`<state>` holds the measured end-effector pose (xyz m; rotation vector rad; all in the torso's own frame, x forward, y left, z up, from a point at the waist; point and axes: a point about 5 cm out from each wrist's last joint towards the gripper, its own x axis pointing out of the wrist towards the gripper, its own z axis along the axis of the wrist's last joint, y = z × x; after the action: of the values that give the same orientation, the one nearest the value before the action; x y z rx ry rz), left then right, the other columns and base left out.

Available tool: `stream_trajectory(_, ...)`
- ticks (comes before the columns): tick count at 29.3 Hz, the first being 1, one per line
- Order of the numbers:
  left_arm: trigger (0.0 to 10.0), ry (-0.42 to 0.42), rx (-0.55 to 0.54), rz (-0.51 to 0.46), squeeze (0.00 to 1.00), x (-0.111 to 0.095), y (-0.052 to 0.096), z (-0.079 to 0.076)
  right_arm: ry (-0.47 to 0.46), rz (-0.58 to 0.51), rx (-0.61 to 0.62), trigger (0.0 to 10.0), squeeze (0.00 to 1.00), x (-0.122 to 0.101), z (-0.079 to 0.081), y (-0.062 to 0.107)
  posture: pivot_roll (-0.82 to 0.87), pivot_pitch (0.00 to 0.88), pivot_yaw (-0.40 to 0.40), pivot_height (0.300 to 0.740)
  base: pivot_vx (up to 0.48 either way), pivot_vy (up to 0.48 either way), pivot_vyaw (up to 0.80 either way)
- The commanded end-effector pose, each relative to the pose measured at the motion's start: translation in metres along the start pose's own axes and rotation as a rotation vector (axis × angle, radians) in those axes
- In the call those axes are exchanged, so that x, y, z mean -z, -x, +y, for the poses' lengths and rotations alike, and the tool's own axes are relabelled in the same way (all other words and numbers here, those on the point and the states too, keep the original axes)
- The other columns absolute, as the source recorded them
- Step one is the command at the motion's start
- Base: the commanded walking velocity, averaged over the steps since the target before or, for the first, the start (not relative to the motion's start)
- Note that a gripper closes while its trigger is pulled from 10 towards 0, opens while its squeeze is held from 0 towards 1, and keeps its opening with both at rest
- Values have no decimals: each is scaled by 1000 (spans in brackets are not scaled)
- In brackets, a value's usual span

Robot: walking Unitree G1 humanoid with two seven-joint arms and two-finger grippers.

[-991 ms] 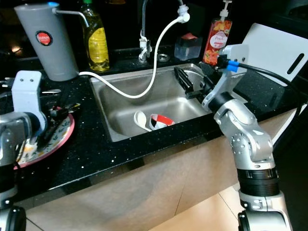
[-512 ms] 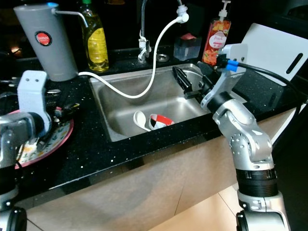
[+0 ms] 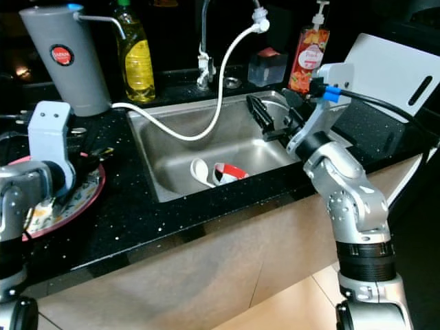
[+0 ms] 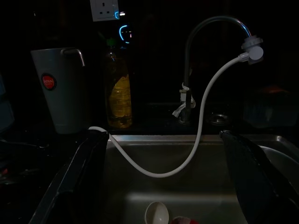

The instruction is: Kitchen organization

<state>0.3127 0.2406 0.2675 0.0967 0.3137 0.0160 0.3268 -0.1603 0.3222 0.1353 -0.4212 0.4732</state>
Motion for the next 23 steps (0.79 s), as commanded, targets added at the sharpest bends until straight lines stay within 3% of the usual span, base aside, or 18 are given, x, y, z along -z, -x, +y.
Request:
stream_trajectory(1,10000,-30,-34,17,0,4,-1,4,8,-21,1,10000,0,-7,0,1,-50,76,-51,740,0,0,0)
stream_trajectory(2,10000,-27,-37,16,1000,4,-1,5,7,-21,1,10000,0,-7,0,1,-50,76,-52,740,0,0,0)
stream_trajectory(7,10000,-11,-41,9,1000,3,0,5,6,-22,-1,10000,0,-7,0,1,-50,76,-52,740,0,0,0)
stream_trajectory(8,10000,-7,-40,7,824,2,0,6,5,-22,-1,10000,0,-7,0,1,-50,75,-53,740,0,0,0)
stream_trajectory(9,10000,2,-36,10,0,2,0,5,5,-23,-2,10000,0,-7,0,1,-50,75,-54,740,0,0,0)
stream_trajectory(19,10000,93,4,55,0,12,-2,4,0,-25,-10,10000,0,-7,1,0,-49,72,-53,740,0,0,0)
stream_trajectory(20,9137,115,4,67,0,16,-3,6,0,-27,-11,10000,0,-7,1,0,-49,72,-53,740,0,0,0)
stream_trajectory(22,9137,123,8,73,0,18,-3,7,-1,-27,-12,10000,0,-7,2,0,-48,71,-54,740,0,0,0)
stream_trajectory(23,7725,131,14,80,0,20,-3,7,-1,-28,-12,10000,0,-7,2,0,-49,72,-54,740,0,0,0)
